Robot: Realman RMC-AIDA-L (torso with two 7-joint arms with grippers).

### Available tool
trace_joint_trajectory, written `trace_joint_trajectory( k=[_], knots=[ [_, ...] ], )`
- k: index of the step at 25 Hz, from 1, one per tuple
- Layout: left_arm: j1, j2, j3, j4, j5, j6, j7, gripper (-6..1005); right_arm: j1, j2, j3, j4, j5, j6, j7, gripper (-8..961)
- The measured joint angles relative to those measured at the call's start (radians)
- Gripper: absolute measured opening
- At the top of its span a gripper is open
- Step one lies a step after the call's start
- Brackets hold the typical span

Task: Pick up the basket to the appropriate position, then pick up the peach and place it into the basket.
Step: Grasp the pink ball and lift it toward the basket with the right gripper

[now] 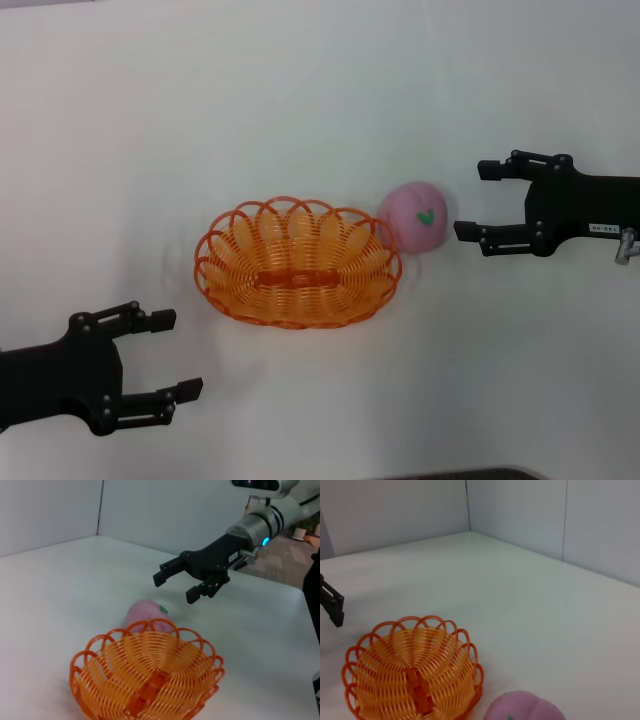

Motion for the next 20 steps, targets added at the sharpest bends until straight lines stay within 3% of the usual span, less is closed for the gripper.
trace_joint_trajectory(
  k=[6, 9, 14, 20],
  knots=[
    [0.001, -0.002, -0.001, -0.009, 0.002, -0.012, 0.017, 831, -0.001, -0.001, 0.009, 0.001, 0.0, -0.022, 0.007, 934],
    [0.001, -0.002, -0.003, -0.009, 0.001, -0.011, 0.018, 831, 0.003, -0.014, 0.026, -0.002, 0.001, -0.074, 0.074, 934],
    [0.002, -0.002, -0.004, -0.013, -0.006, -0.013, 0.019, 831, 0.02, -0.039, 0.031, -0.044, -0.006, -0.135, 0.308, 934],
    [-0.003, -0.001, -0.022, -0.018, -0.006, -0.007, 0.019, 832, 0.082, -0.042, 0.022, -0.146, -0.106, -0.171, 0.631, 935]
  ],
)
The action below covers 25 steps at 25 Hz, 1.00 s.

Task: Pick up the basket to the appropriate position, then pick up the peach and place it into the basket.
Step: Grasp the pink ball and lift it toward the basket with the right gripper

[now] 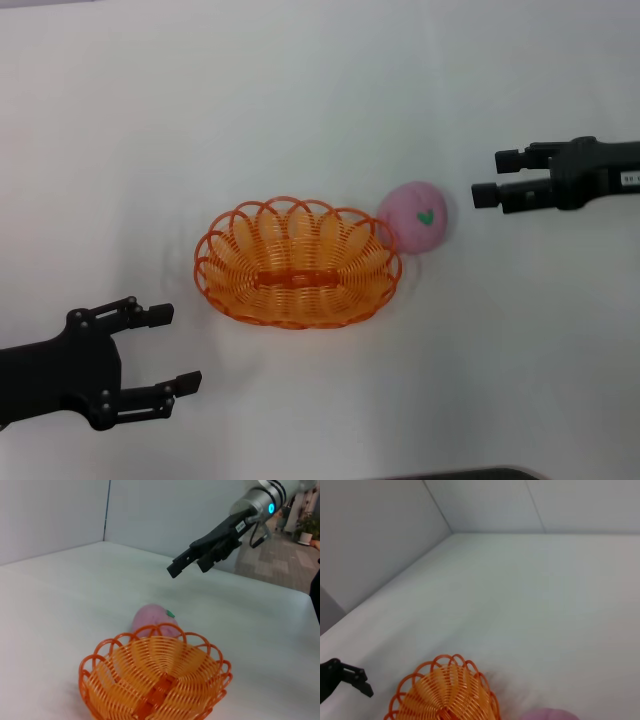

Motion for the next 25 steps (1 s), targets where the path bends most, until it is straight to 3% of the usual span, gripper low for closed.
trace_joint_trajectory(
  k=[5, 13, 25],
  knots=[
    [0.001, 0.002, -0.007, -0.001, 0.0, 0.001, 0.0, 832, 0.07, -0.001, -0.003, -0.051, -0.082, -0.012, 0.207, 935],
    [0.002, 0.001, -0.003, -0.002, 0.0, 0.004, 0.001, 832, 0.172, 0.017, -0.091, -0.117, -0.231, -0.016, 0.45, 936],
    [-0.004, 0.002, 0.0, -0.001, 0.009, 0.006, 0.001, 833, 0.265, 0.043, -0.214, -0.14, -0.383, 0.02, 0.553, 937]
  ],
)
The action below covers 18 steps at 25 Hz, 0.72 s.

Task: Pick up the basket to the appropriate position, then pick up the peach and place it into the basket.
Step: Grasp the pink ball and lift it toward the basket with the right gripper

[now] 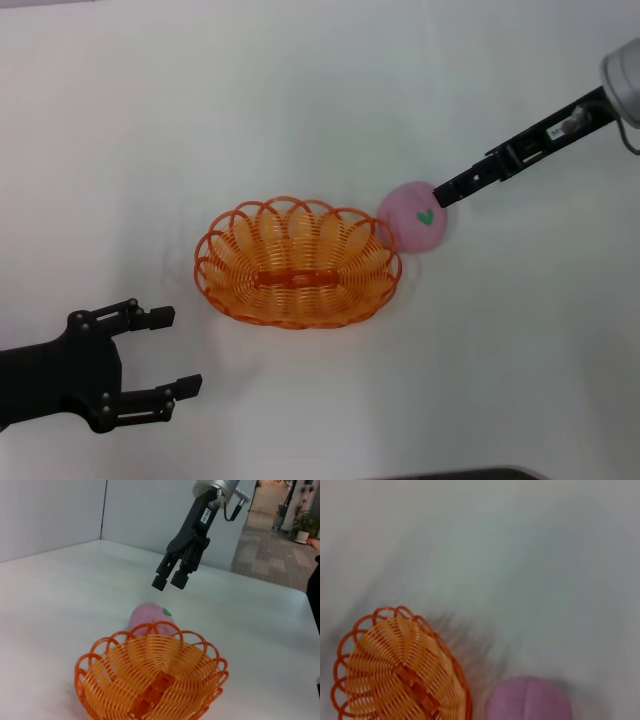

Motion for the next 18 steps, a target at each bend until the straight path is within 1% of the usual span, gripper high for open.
trace_joint_trajectory(
  k=[6, 12, 18],
  knots=[
    [-0.001, -0.001, 0.002, 0.0, 0.0, 0.0, 0.0, 831, 0.024, 0.006, -0.079, -0.001, -0.001, 0.016, 0.008, 937],
    [-0.001, -0.001, 0.003, 0.0, 0.001, 0.0, 0.0, 831, 0.044, 0.013, -0.13, 0.004, -0.003, 0.044, 0.021, 930],
    [-0.001, -0.001, 0.002, 0.0, 0.001, -0.001, -0.002, 830, 0.052, 0.016, -0.181, 0.032, 0.001, 0.088, 0.04, 923]
  ],
)
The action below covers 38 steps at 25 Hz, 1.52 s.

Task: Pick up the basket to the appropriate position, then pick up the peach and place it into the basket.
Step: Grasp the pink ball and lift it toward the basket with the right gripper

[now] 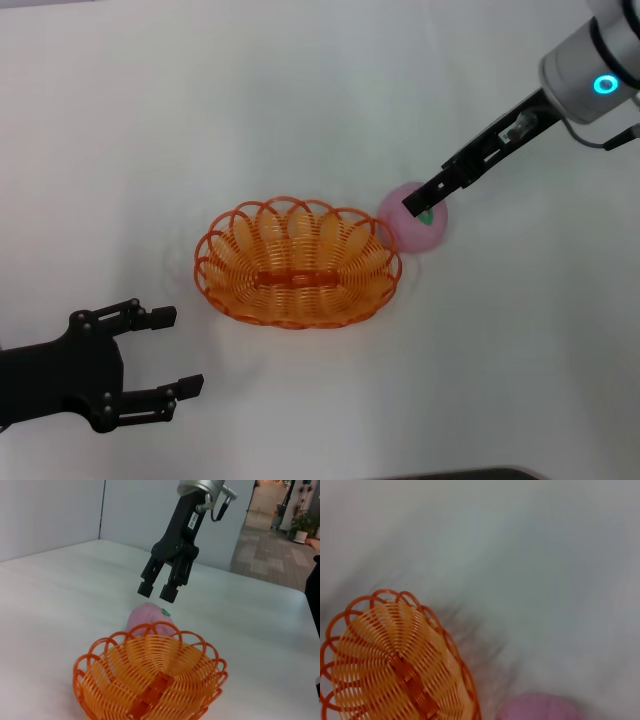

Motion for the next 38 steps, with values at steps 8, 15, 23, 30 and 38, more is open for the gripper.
trace_joint_trajectory(
  k=[8, 15, 23, 30, 38],
  knots=[
    [0.001, 0.0, 0.0, -0.001, 0.0, 0.0, -0.003, 831, 0.017, -0.001, -0.032, 0.063, 0.003, 0.048, 0.002, 914],
    [0.002, 0.0, 0.002, -0.002, 0.0, 0.0, -0.005, 832, 0.029, -0.003, -0.045, 0.106, 0.004, 0.079, 0.001, 906],
    [0.002, 0.0, 0.002, -0.004, 0.0, 0.0, -0.005, 833, 0.043, -0.005, -0.054, 0.146, 0.004, 0.107, -0.008, 897],
    [-0.001, 0.0, 0.002, -0.017, 0.001, -0.002, -0.005, 831, 0.043, -0.003, -0.082, 0.147, 0.004, 0.111, 0.0, 889],
    [-0.002, 0.002, 0.002, -0.016, 0.001, -0.001, -0.005, 829, 0.042, -0.005, -0.084, 0.148, 0.004, 0.111, 0.01, 642]
  ],
)
